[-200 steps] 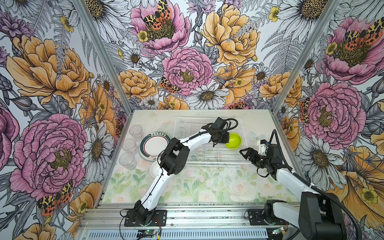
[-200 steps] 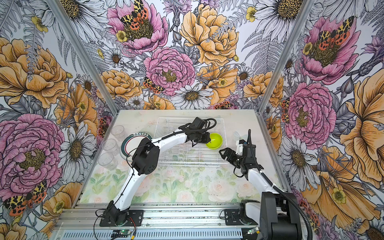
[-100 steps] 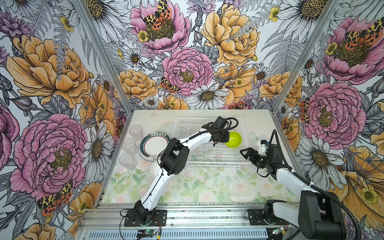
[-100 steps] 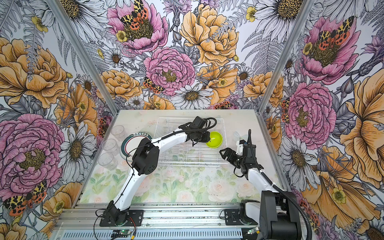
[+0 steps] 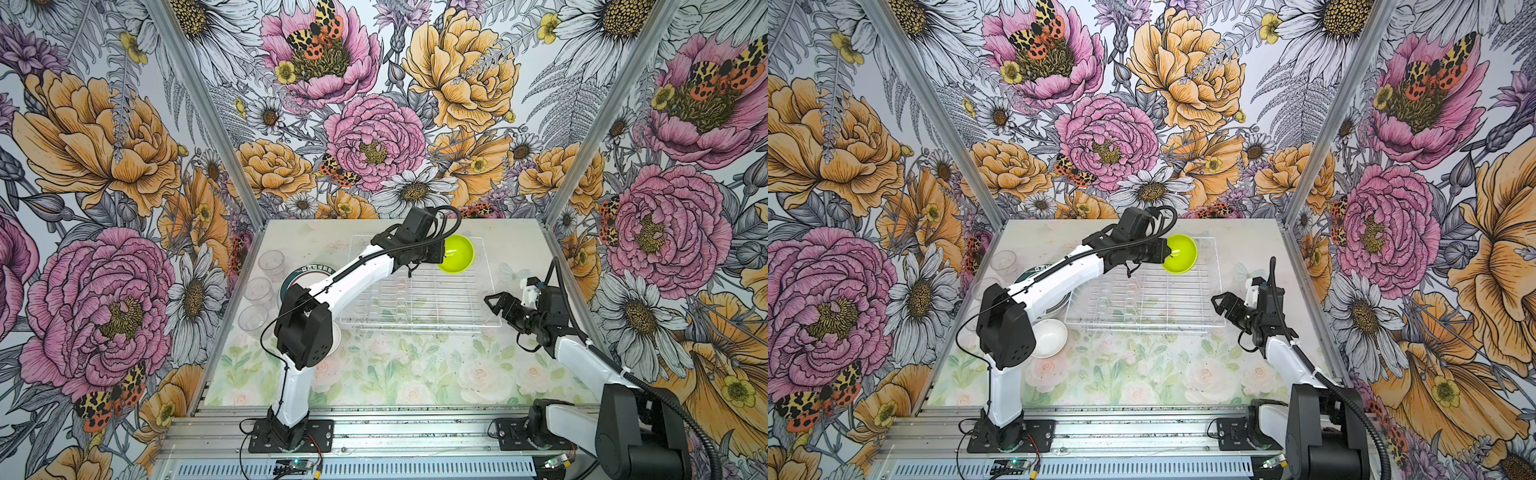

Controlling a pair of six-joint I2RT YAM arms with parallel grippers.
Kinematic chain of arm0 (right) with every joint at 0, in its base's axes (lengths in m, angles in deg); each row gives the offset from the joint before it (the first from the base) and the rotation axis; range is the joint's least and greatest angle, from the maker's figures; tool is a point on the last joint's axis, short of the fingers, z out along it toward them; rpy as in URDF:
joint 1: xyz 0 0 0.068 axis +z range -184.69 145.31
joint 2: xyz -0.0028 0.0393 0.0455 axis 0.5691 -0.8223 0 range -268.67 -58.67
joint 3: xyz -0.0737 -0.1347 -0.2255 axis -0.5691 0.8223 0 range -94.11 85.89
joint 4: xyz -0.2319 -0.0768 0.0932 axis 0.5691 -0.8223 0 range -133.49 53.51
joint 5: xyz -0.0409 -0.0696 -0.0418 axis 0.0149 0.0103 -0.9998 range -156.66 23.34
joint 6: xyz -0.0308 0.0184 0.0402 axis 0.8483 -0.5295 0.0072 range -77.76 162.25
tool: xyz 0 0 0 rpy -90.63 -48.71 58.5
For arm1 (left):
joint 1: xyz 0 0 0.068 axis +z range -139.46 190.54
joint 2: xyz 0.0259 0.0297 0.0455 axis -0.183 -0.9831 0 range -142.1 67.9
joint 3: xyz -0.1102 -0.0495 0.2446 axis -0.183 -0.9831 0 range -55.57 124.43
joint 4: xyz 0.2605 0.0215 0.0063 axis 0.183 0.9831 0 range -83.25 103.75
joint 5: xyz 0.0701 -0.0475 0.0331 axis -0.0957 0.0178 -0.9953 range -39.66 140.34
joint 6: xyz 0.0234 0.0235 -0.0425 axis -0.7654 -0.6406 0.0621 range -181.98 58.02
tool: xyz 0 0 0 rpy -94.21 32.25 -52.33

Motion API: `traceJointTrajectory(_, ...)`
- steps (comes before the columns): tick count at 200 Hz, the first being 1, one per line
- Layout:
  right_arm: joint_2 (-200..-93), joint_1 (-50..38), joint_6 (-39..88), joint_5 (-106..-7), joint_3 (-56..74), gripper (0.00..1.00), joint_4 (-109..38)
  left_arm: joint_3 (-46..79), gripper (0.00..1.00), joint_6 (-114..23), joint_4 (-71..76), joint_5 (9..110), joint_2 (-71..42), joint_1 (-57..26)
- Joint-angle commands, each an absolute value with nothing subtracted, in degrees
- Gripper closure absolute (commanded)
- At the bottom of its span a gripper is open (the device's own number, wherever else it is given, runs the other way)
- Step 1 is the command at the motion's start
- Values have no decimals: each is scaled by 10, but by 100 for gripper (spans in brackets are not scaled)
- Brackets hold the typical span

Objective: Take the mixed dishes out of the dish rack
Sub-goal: 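Carry the lime-green bowl over the orange bowl and lower it with the left gripper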

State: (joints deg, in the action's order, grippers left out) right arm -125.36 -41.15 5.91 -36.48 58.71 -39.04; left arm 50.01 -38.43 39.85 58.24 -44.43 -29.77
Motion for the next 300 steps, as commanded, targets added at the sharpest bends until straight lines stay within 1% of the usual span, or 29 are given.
traceJointTrajectory(1, -1246, -417, 70, -375, 564, 9, -383, 463, 100, -394, 386, 558, -399, -283)
traceJointTrajectory(39, -1239, -422, 70, -376, 562, 9, -383, 390, 100, -395, 386, 540, -298, -260)
traceJointTrajectory(75, -1215, -429, 75, -367, 571, 9, -384, 290, 100, -380, 387, 537, -190, -222)
traceJointTrajectory(107, -1186, -437, 83, -363, 579, 9, -384, 205, 100, -374, 411, 511, -83, -182)
traceJointTrajectory(137, -1164, -443, 84, -359, 582, 8, -385, 152, 100, -383, 467, 496, -6, -129)
traceJointTrajectory(185, -1130, -448, 82, -365, 588, 8, -384, 60, 100, -397, 521, 510, 109, -19)
traceJointTrajectory(208, -1122, -450, 79, -367, 591, 8, -384, 25, 100, -408, 543, 532, 133, 37)
traceJointTrajectory(232, -1114, -453, 77, -366, 597, 8, -385, -9, 100, -418, 558, 566, 143, 78)
traceJointTrajectory(266, -1101, -459, 77, -365, 614, 8, -386, -34, 100, -408, 565, 562, 157, 95)
traceJointTrajectory(300, -1093, -470, 79, -364, 623, 7, -386, -35, 100, -408, 565, 559, 134, 103)
